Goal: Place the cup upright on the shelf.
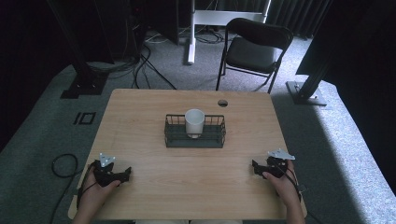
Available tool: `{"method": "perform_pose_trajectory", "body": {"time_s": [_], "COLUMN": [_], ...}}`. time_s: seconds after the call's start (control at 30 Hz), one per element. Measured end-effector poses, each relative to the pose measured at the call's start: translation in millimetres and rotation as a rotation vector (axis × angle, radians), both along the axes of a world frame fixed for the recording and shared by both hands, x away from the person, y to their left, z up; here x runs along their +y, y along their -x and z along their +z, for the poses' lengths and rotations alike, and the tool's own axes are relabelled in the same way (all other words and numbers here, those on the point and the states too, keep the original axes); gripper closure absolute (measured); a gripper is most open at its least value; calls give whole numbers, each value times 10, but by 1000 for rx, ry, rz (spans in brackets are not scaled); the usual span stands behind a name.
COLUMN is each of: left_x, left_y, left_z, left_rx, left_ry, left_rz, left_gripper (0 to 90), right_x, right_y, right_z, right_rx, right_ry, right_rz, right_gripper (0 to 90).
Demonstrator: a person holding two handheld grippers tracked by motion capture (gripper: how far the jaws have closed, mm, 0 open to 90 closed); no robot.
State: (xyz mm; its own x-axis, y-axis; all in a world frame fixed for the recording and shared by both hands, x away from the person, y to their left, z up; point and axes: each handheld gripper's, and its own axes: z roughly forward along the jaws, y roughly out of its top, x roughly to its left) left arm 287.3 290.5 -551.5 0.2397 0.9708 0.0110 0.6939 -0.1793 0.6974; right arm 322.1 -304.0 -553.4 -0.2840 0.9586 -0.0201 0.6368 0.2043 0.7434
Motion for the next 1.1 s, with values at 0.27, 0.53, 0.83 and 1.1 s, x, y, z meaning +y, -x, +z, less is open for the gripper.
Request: {"method": "perform_pose_trajectory", "body": {"time_s": [0.27,0.53,0.83,1.1], "left_x": [0,0,0,0], "left_y": [0,1,1,1], "left_z": [0,0,0,0], "left_rx": [0,0,0,0], "left_ry": [0,0,0,0], "left_rz": [0,0,0,1], "left_gripper": [74,74,74,74], "right_x": [-83,-117,-117,-117], "right_y": [50,178,255,255], "right_z": [-11,-13,-15,-15], "right_rx": [31,38,37,37], "right_ry": [-14,-25,-27,-27], "right_rz": [-33,-70,-93,-93], "right_gripper": [111,111,111,111]}}
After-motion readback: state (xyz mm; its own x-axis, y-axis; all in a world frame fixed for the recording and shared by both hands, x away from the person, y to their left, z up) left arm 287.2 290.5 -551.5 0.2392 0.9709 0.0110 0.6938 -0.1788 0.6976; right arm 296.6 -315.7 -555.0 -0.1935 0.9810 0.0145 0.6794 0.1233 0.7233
